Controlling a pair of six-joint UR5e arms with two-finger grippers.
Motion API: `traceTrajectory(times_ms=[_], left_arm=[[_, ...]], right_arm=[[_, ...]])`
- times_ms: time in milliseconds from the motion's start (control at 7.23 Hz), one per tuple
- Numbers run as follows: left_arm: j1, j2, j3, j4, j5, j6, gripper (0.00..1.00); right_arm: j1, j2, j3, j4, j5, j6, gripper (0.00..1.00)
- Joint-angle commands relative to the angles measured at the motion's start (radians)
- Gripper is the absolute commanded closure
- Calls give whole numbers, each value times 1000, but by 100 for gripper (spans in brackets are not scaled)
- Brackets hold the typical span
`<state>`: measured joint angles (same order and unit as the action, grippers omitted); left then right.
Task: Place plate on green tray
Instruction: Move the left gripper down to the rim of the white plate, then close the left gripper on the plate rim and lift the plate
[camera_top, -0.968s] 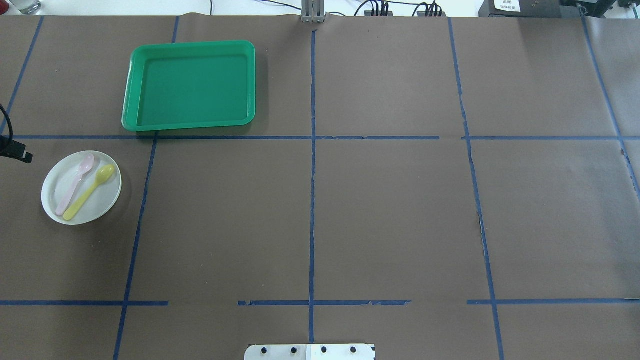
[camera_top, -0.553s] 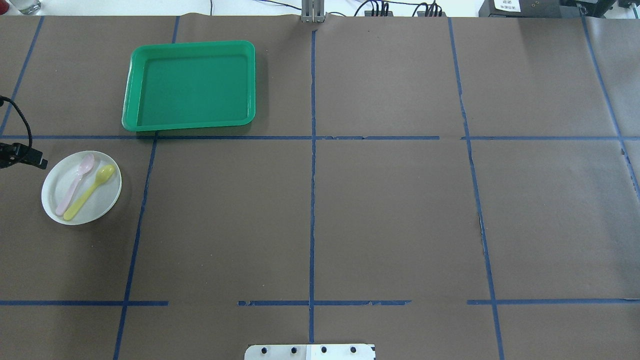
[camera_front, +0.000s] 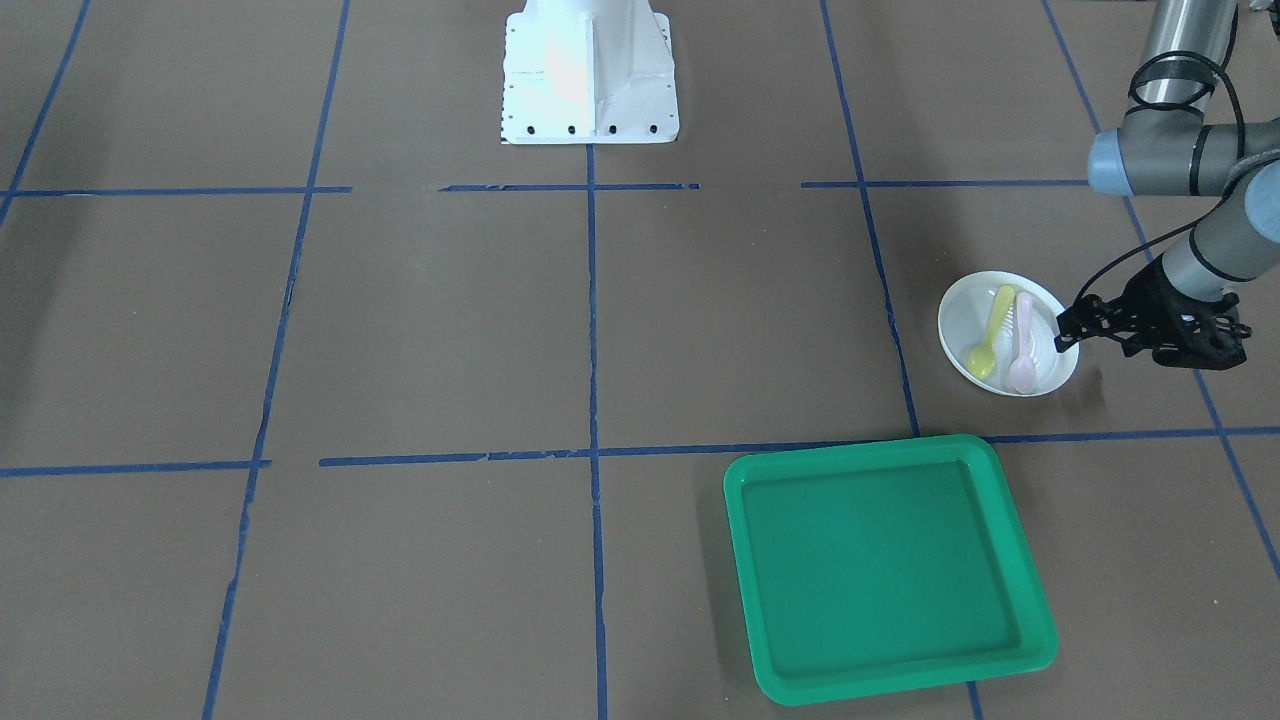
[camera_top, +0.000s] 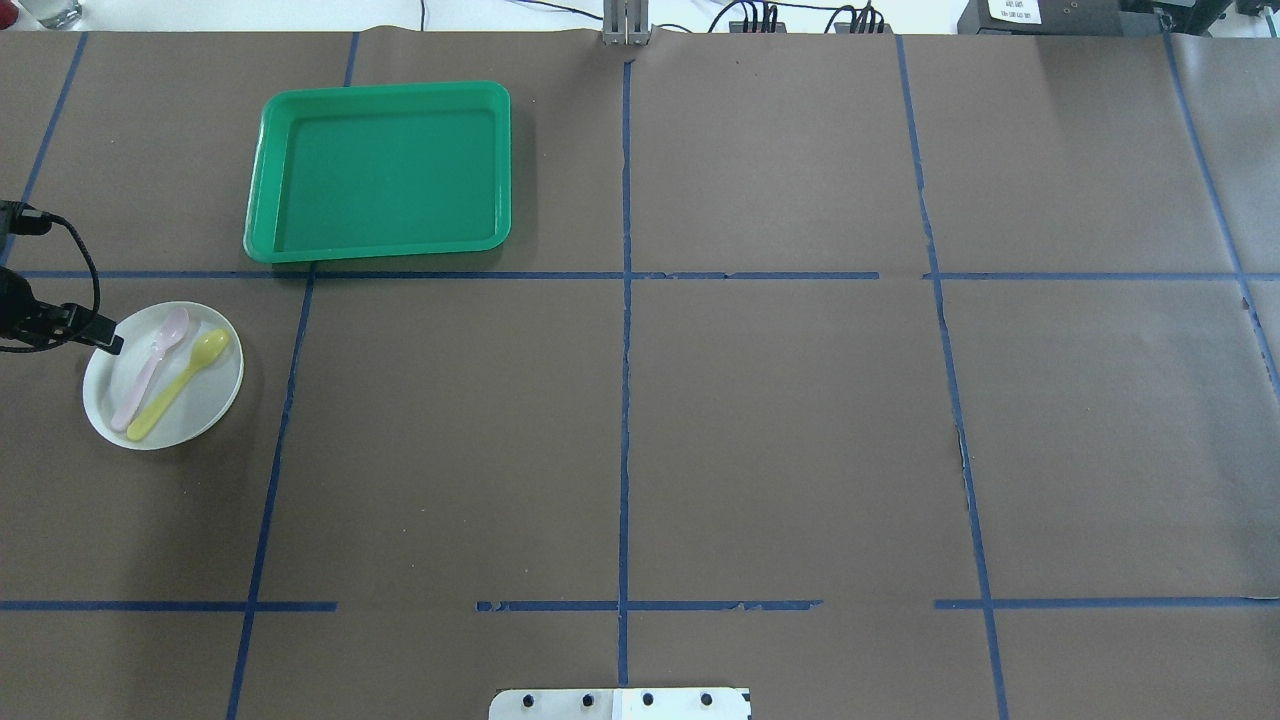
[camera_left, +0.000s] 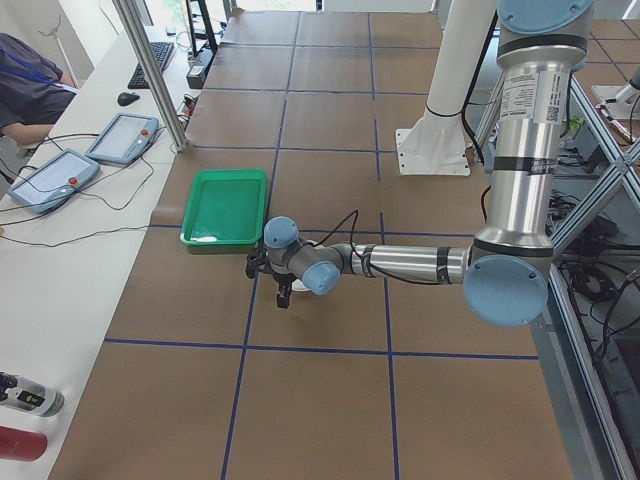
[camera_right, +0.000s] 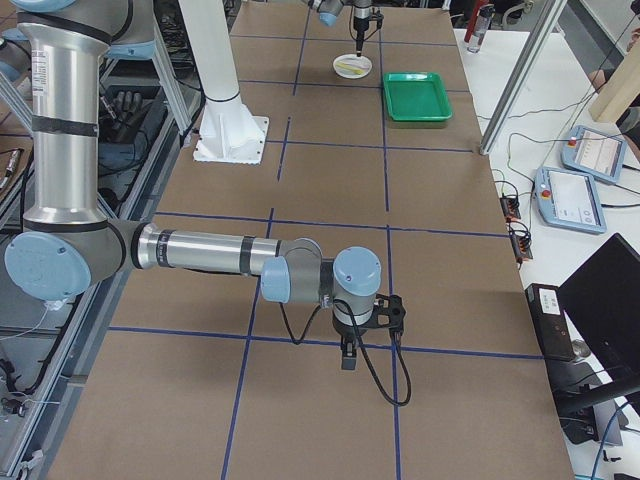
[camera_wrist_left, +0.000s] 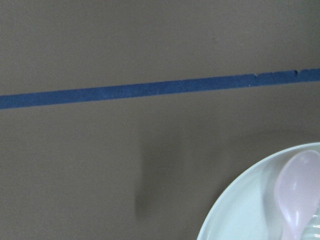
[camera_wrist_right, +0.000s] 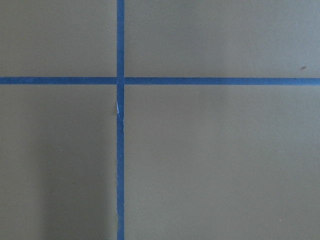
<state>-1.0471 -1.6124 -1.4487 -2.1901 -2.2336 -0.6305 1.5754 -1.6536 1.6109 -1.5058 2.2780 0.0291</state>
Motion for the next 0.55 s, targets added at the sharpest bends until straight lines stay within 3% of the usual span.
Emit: traceTrajectory(times_ms=[0, 277, 415], left_arm=[[13, -1, 1, 1, -1, 2, 0], [28, -3, 1, -13, -1, 2, 1], [29, -3, 2, -14, -1, 0, 13]], right_arm=[[0, 0, 0, 1, 0, 0, 0], [0, 0, 0, -1, 0, 0, 0], [0, 0, 0, -1, 0, 0, 0]])
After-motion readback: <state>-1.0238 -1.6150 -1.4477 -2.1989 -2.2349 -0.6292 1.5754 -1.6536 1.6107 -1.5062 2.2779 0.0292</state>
